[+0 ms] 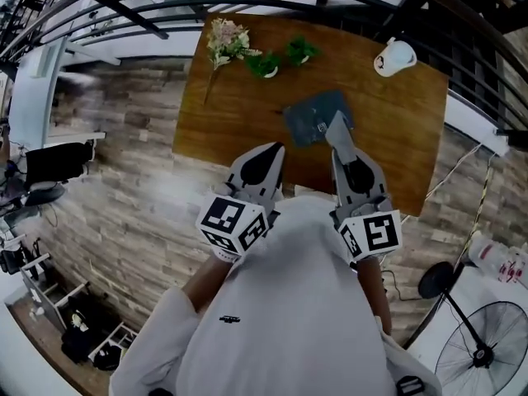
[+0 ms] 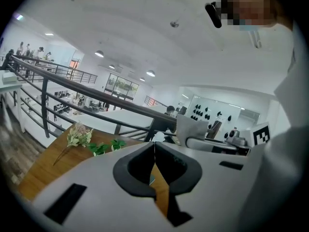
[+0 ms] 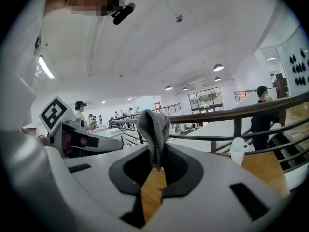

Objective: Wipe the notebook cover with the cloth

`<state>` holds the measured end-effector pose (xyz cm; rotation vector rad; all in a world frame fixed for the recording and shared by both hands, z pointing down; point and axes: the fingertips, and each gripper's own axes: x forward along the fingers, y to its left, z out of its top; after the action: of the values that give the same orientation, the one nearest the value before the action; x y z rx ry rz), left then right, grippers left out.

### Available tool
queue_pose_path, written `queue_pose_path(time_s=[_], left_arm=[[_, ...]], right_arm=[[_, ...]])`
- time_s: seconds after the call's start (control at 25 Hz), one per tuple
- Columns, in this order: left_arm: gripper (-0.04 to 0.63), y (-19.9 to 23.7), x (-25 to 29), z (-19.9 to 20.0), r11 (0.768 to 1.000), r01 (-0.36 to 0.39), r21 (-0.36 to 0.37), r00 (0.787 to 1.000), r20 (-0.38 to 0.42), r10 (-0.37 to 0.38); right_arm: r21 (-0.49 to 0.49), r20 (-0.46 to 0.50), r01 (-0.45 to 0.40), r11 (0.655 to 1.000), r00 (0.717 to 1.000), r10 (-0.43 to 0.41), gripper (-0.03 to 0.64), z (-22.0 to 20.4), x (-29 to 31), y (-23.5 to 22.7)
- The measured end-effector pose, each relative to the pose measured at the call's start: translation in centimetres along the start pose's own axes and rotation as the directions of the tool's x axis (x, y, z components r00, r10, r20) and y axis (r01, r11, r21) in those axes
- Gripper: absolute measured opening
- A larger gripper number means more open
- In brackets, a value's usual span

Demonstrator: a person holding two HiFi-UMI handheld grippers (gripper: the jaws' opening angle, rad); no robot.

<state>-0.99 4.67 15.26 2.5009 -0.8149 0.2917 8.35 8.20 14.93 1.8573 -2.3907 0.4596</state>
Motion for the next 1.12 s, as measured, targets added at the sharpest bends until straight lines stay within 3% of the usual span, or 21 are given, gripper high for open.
queue_pose_path(time_s=[0.24, 0.64, 0.8, 1.12], left_arm=[[0.02, 0.5, 2.2, -1.9, 0.998, -0.056, -0.011, 0.997, -0.057, 0.055], [0.02, 3.6, 4.7, -3.6, 0.983, -0.171, -0.066, 0.984, -0.053, 0.168], [0.02, 4.8, 5.5, -4.5, 0.975, -0.211, -0.071, 0.977, -0.053, 0.208], [0.019, 8.2, 5.8, -7.3, 0.952, -0.285, -0.112, 0.957, -0.088, 0.276]], right_arm=[[0.009, -0.041, -0.061, 0.998, 0.997, 0.061, 0.029, -1.7, 1.8, -2.6], [0.069, -0.128, -0.179, 0.981, 0.974, 0.186, 0.031, -5.7, 5.8, -3.2], [0.071, -0.138, -0.288, 0.955, 0.945, 0.295, 0.038, -6.9, 7.2, -2.2], [0.05, -0.228, -0.357, 0.933, 0.905, 0.359, 0.038, -10.4, 11.1, -1.0]])
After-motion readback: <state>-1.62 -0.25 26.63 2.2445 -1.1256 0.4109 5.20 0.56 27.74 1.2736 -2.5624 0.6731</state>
